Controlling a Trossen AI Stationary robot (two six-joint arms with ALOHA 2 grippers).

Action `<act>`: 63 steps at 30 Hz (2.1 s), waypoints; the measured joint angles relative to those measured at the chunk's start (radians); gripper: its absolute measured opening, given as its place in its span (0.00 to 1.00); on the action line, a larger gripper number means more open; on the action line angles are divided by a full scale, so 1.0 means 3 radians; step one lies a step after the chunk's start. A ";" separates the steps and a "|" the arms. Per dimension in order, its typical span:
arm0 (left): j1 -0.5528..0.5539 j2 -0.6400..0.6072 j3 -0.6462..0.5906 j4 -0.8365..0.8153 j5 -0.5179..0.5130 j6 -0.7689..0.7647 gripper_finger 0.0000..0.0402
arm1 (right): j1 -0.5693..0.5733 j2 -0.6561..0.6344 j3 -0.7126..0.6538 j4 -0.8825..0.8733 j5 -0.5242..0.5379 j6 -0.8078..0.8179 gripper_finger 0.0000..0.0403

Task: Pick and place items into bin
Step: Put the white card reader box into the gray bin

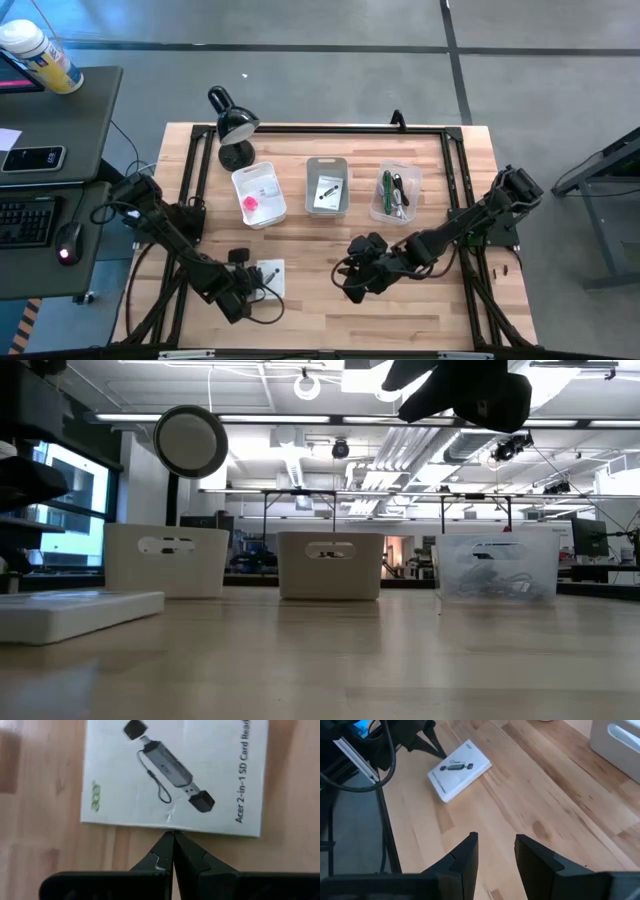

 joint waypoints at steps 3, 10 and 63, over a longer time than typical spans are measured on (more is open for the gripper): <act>0.0060 0.0000 -0.0079 0.0279 -0.0007 0.0039 0.00 | 0.0001 0.0000 0.0000 0.0001 0.0003 0.0001 0.29; 0.0385 -0.0001 -0.0108 0.0534 -0.0102 0.0433 0.00 | 0.0001 0.0000 0.0001 -0.0029 -0.0103 0.0146 0.29; 0.1041 0.0354 -0.0009 0.1488 0.0126 0.1538 0.00 | 0.0149 0.0377 0.0006 -0.0378 -0.0332 0.1268 0.29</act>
